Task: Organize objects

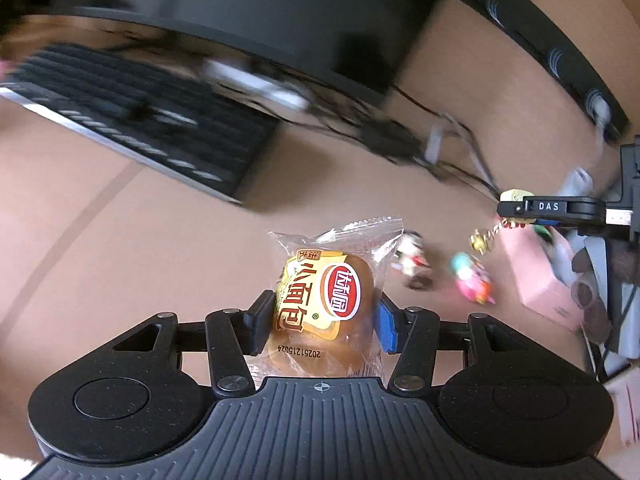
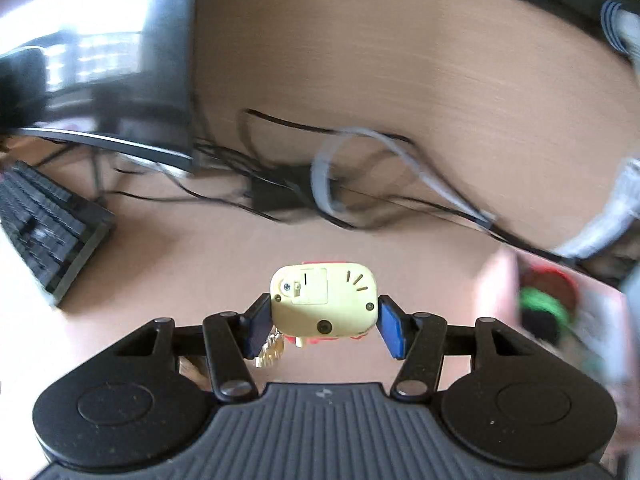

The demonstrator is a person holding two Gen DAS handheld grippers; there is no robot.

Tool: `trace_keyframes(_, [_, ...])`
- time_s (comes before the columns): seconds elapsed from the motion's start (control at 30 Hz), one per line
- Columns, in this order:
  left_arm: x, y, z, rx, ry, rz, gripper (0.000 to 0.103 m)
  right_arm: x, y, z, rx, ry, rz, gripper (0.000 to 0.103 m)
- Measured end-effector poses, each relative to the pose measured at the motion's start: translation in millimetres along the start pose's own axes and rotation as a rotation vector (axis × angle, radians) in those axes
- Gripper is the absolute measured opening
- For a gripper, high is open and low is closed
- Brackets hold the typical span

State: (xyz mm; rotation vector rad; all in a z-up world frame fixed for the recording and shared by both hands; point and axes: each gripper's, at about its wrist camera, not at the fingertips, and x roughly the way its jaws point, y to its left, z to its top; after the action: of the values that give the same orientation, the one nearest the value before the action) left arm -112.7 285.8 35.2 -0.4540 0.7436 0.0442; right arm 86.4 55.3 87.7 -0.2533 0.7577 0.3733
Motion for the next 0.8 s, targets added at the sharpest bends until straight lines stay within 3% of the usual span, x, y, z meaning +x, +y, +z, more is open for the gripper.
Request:
trace_keyframes(0.1, [30,-19,0,0.104,0.016,-0.047,0.056,-8,-21,-28,0.044,0.033,-0.068,0.056])
trace_keyframes(0.2, [50,-35,3,0.134,0.053,-0.094,0.056,-16,-30,-57,0.056,0.059,-0.103,0.056])
trace_keyframes(0.33, [69,-50,15,0.155,0.090,-0.059,0.056,-37,-29,-79,0.034,0.045,-0.140,0.059])
trace_keyframes(0.4, [75,-55,24,0.143,0.079,-0.047,0.056,-48,-22,-84,-0.008,0.015,-0.142,0.066])
trace_keyframes(0.5, [78,-55,35,0.141,0.020,-0.022,0.056,-56,-11,-90,-0.044,-0.023,-0.070,0.070])
trace_keyframes(0.53, [80,-54,37,0.126,0.021,0.013,0.056,-57,-4,-91,-0.060,-0.042,-0.046,0.071])
trace_keyframes(0.63, [70,-45,40,0.097,0.022,0.027,0.056,-39,17,-89,-0.020,-0.021,0.030,0.072])
trace_keyframes(0.8, [48,-23,38,0.122,0.012,0.178,0.056,-17,72,-73,-0.108,-0.074,0.161,0.072])
